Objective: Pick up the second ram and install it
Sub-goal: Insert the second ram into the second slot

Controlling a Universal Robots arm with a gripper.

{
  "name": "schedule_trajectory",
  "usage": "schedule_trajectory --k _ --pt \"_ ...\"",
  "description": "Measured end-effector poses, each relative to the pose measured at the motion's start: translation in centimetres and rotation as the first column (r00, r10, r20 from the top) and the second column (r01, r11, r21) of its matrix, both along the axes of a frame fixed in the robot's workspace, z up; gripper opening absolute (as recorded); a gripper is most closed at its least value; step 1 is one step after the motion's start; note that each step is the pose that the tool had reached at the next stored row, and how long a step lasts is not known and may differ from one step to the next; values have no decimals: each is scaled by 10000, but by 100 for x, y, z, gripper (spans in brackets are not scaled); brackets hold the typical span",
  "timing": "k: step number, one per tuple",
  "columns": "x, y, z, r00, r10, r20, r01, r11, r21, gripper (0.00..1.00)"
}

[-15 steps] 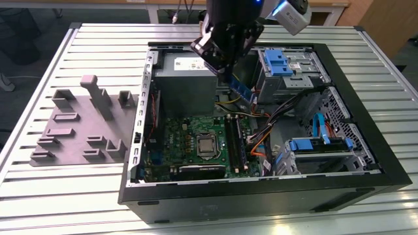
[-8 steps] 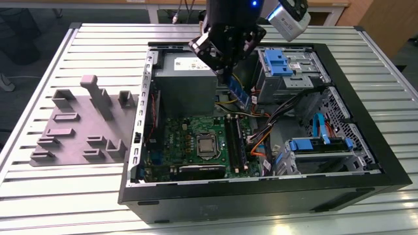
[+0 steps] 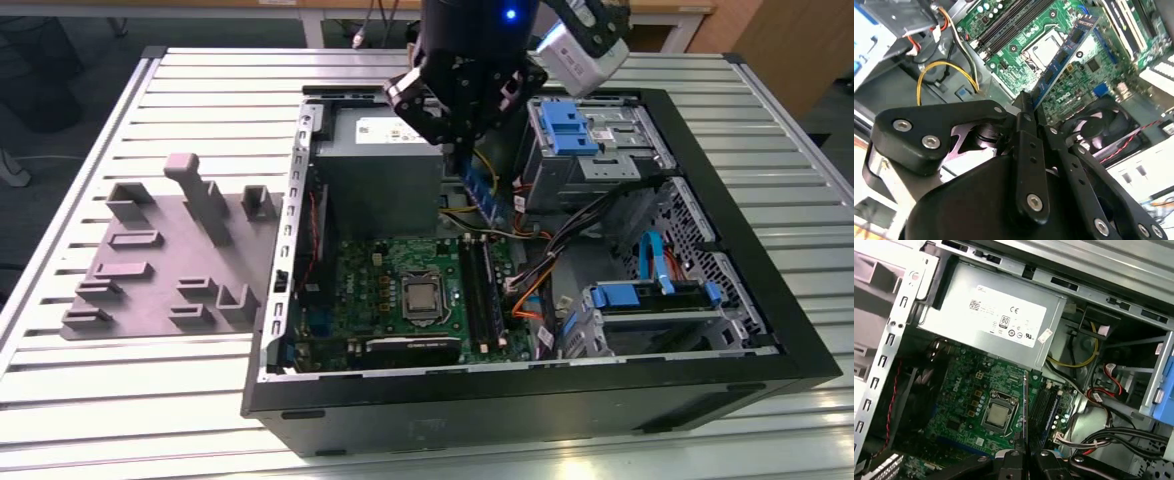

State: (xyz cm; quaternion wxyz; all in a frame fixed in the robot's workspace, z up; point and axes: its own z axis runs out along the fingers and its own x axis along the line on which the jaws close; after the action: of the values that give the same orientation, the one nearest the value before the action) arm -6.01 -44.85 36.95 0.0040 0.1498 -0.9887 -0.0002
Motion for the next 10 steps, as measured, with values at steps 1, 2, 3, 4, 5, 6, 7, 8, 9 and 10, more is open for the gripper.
schedule_trajectory --k 1,2,3,4,5,6,7,8,9,10 --pt "0 0 -5 9998 -181 0 181 9998 0 14" --pt "0 0 -9 9993 -371 0 371 9993 0 14" --pt "0 0 -14 9984 -557 0 557 9984 0 14" --pt "0 0 -19 9973 -735 0 735 9973 1 14" --pt "0 0 -23 9958 -915 0 915 9958 0 14" --pt "0 0 -28 9940 -1094 0 1094 9940 0 14" --pt "0 0 -32 9919 -1271 0 1271 9919 0 14" --pt "0 0 -37 9894 -1451 0 1451 9894 0 14" --pt "0 0 -42 9865 -1638 0 1638 9865 0 14" --pt "0 0 -46 9834 -1817 1 1817 9834 1 14"
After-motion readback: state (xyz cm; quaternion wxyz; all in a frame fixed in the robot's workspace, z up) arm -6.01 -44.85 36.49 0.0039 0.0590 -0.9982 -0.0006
